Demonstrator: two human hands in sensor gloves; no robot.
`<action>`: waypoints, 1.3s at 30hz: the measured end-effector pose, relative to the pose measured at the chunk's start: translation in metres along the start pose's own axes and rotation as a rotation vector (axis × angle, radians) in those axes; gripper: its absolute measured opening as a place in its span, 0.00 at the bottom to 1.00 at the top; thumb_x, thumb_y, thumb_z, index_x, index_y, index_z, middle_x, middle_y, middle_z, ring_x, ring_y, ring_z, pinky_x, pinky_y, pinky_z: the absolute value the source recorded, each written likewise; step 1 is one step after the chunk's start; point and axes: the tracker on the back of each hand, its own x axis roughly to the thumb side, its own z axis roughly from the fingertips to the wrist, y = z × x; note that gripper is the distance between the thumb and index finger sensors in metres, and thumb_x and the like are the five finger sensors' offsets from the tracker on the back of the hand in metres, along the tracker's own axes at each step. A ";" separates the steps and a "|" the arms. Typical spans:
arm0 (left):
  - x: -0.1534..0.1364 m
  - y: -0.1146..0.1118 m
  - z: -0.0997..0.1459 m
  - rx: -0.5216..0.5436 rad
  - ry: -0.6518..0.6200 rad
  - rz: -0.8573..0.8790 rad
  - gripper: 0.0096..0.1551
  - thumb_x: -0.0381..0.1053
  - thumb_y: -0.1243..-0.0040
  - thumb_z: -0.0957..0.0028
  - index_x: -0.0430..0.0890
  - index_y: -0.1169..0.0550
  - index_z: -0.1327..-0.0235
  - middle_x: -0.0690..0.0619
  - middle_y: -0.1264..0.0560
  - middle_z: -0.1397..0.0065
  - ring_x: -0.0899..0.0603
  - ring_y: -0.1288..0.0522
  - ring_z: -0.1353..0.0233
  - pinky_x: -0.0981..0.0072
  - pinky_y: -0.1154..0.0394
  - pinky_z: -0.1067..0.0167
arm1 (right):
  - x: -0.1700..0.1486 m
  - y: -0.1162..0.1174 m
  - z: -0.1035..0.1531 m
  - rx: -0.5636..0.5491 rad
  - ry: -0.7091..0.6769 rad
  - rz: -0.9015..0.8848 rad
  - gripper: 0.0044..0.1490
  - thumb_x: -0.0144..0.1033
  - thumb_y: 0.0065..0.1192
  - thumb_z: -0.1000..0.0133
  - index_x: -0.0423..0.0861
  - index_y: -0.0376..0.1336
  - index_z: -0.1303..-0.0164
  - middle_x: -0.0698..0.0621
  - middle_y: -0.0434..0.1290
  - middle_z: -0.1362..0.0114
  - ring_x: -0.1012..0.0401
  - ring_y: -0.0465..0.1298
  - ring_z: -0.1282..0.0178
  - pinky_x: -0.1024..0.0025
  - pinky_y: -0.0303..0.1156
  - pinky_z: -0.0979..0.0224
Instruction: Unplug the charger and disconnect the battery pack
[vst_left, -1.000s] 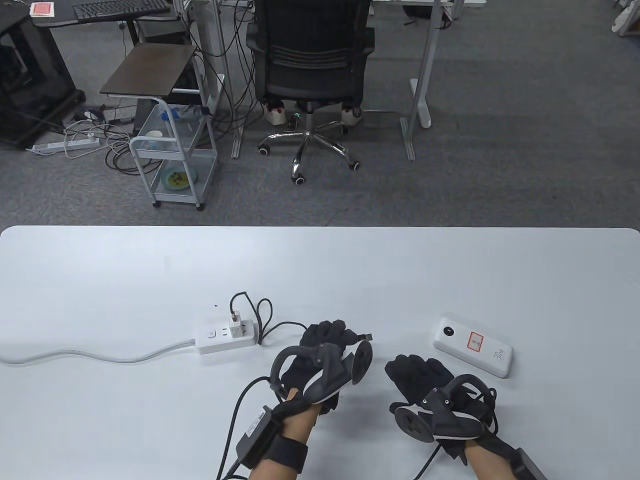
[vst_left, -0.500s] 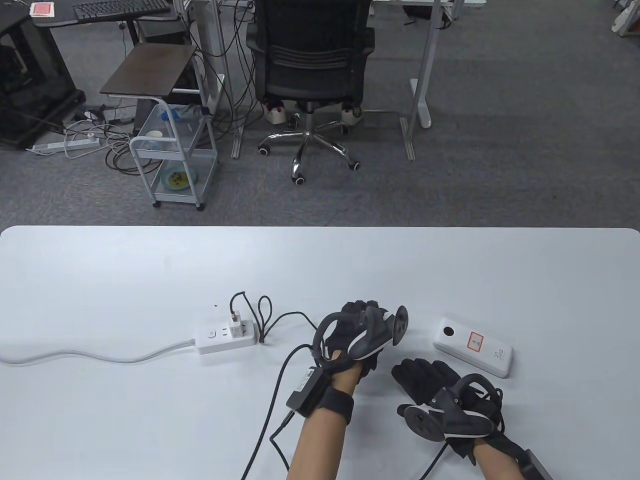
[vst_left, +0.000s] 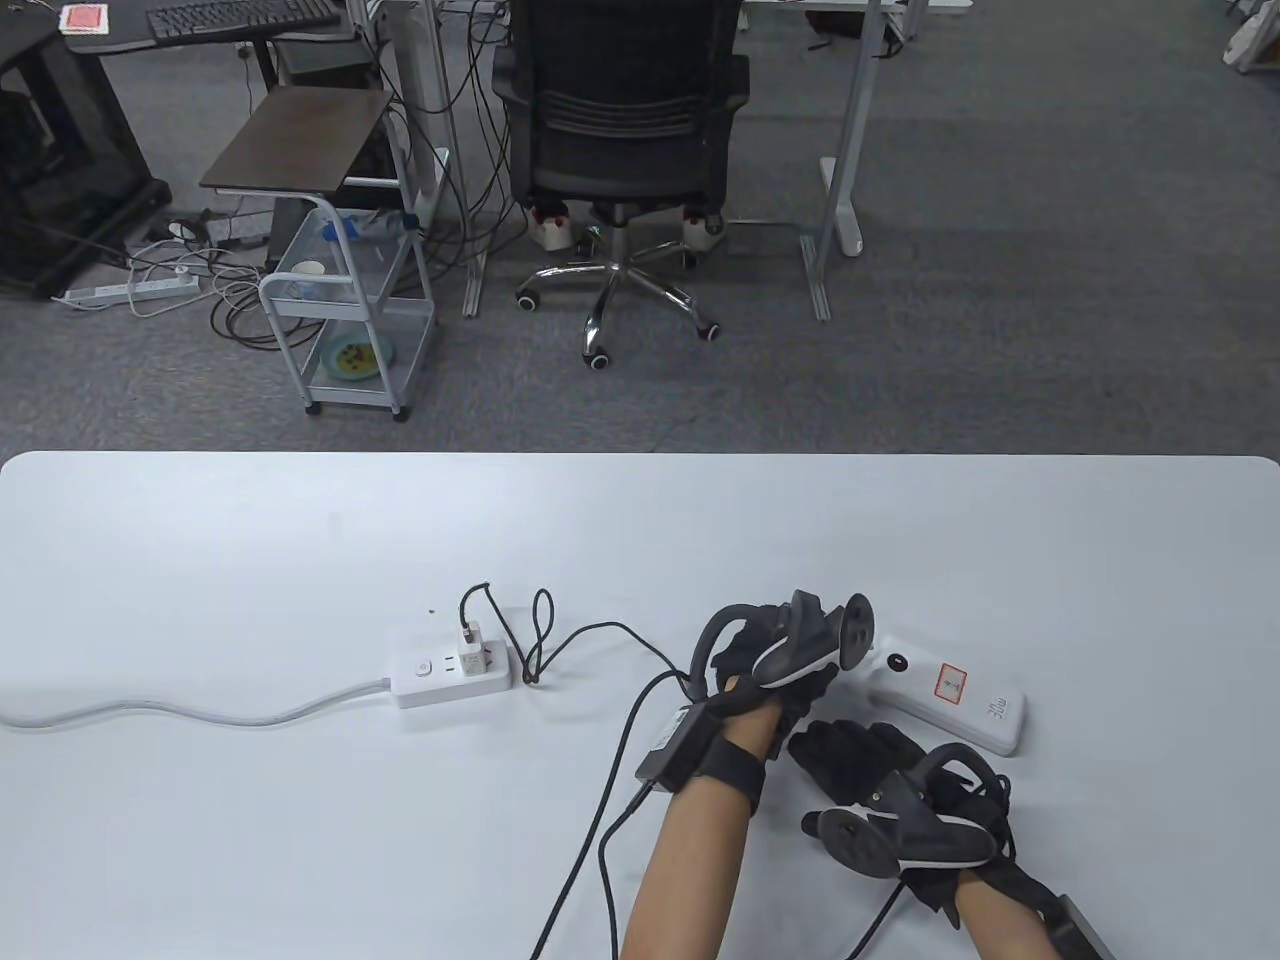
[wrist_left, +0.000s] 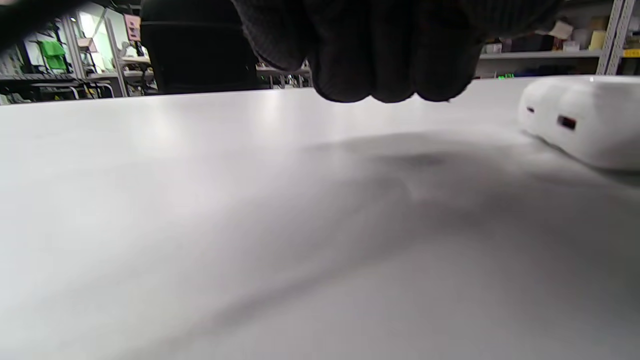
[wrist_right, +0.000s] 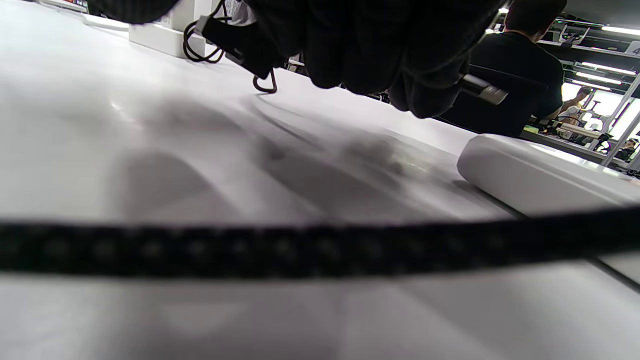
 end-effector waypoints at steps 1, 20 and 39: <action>-0.001 -0.001 -0.001 -0.017 -0.004 0.005 0.22 0.69 0.44 0.49 0.71 0.17 0.44 0.75 0.21 0.26 0.59 0.19 0.23 0.70 0.25 0.20 | 0.000 0.000 0.000 -0.002 -0.001 0.000 0.48 0.61 0.35 0.44 0.47 0.48 0.16 0.44 0.60 0.12 0.47 0.68 0.18 0.45 0.64 0.23; -0.019 0.034 0.031 0.088 -0.033 -0.037 0.26 0.69 0.46 0.48 0.70 0.20 0.38 0.72 0.22 0.24 0.57 0.19 0.22 0.68 0.25 0.21 | -0.007 0.002 0.004 0.030 0.045 -0.054 0.46 0.58 0.36 0.42 0.47 0.49 0.16 0.43 0.60 0.12 0.46 0.68 0.18 0.44 0.63 0.23; -0.133 0.052 0.140 0.208 0.110 -0.033 0.27 0.69 0.46 0.48 0.69 0.21 0.36 0.70 0.23 0.23 0.55 0.20 0.21 0.66 0.25 0.20 | -0.006 0.000 -0.009 0.039 0.093 -0.027 0.46 0.59 0.35 0.42 0.47 0.48 0.15 0.42 0.60 0.12 0.46 0.67 0.18 0.44 0.63 0.22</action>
